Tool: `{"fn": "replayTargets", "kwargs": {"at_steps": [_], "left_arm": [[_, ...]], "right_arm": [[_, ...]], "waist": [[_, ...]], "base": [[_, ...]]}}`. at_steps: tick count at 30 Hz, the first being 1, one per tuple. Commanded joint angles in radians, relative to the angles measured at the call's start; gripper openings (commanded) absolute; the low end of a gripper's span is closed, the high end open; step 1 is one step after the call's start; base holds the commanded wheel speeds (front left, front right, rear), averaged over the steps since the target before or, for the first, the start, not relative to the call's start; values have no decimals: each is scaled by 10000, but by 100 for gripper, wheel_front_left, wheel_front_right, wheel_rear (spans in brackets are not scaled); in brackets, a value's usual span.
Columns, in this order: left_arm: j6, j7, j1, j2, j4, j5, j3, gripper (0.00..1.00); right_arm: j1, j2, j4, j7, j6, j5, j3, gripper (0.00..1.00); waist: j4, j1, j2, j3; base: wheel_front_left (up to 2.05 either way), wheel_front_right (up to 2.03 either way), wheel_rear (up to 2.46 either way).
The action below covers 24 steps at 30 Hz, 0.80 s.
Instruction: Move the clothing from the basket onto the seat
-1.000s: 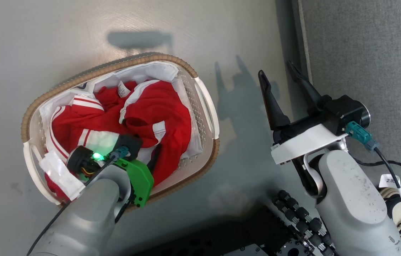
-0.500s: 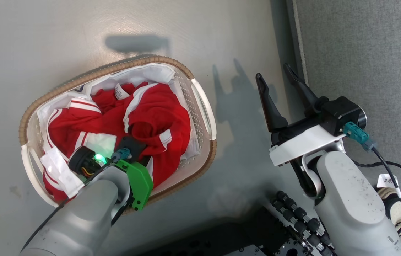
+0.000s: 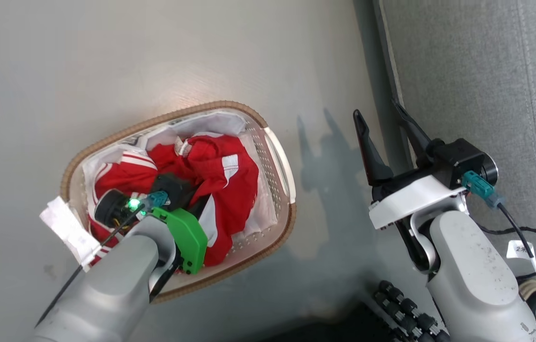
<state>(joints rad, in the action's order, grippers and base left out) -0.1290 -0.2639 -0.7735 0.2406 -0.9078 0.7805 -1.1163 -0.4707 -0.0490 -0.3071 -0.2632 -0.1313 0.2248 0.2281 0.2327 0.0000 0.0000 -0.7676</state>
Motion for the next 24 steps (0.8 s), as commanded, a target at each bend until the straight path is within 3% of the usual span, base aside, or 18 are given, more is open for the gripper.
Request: {"fn": "replayTargets", "kwargs": {"at_steps": [1,24], "left_arm": [[-28,-6,380,-10,112,-116,203,0],[-28,-8,3904,-671,2356,-1800,4156,0]], "right_arm": [[183,-50,-48,-22,10,-99,-139,100],[2201,-44,-110,-20,10,-621,-283,100]], "waist": [[-405,0,0,871],[-1781,0,0,5077]], "base": [[0,0,0],[0,0,0]]}}
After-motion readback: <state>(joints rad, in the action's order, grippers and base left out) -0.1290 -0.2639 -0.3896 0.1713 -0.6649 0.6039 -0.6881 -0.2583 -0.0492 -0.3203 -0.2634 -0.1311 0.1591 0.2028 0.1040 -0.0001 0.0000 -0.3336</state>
